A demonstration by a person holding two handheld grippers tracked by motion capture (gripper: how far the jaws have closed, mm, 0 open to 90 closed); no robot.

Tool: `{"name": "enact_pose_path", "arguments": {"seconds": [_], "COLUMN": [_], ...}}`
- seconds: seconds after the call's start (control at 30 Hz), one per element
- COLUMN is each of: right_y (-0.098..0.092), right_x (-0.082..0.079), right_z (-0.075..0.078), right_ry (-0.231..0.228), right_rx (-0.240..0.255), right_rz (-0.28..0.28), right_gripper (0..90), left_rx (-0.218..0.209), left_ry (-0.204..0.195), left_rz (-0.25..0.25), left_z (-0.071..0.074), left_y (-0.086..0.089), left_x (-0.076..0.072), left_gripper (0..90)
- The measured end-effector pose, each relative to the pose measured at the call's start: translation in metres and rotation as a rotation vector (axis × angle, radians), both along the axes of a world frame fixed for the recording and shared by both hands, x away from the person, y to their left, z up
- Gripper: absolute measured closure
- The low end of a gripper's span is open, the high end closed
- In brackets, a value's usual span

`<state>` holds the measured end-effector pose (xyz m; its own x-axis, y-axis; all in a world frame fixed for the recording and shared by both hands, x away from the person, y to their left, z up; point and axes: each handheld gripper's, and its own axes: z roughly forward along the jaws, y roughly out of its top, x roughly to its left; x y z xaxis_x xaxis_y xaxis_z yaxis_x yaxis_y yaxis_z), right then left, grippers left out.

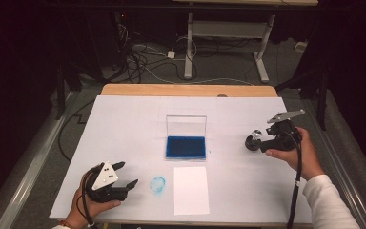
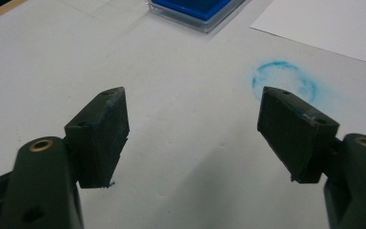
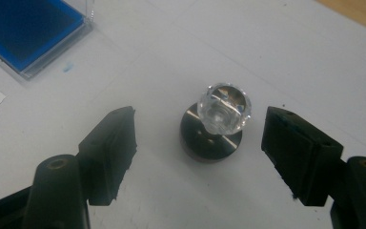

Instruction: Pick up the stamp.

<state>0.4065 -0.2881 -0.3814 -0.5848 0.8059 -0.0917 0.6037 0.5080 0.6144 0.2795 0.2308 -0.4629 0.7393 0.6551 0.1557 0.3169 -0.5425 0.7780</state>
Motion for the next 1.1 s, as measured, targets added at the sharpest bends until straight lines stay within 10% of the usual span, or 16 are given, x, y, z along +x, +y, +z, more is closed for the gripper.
{"name": "enact_pose_path", "arguments": {"seconds": [0.47,1.1], "right_y": [0.005,0.008], "right_x": [0.045,0.049], "right_z": [-0.020,-0.025], "right_ry": [0.099,0.143], "right_rx": [-0.045,-0.042], "right_rz": [-0.085,-0.053], "right_gripper": [36.0,56.8], "left_rx": [0.021,0.042], "left_ry": [0.011,0.021], "left_rz": [-0.003,-0.013], "left_z": [-0.002,-0.004], "left_y": [0.000,-0.001], "left_x": [0.000,0.001], "left_gripper": [25.1,25.2]}}
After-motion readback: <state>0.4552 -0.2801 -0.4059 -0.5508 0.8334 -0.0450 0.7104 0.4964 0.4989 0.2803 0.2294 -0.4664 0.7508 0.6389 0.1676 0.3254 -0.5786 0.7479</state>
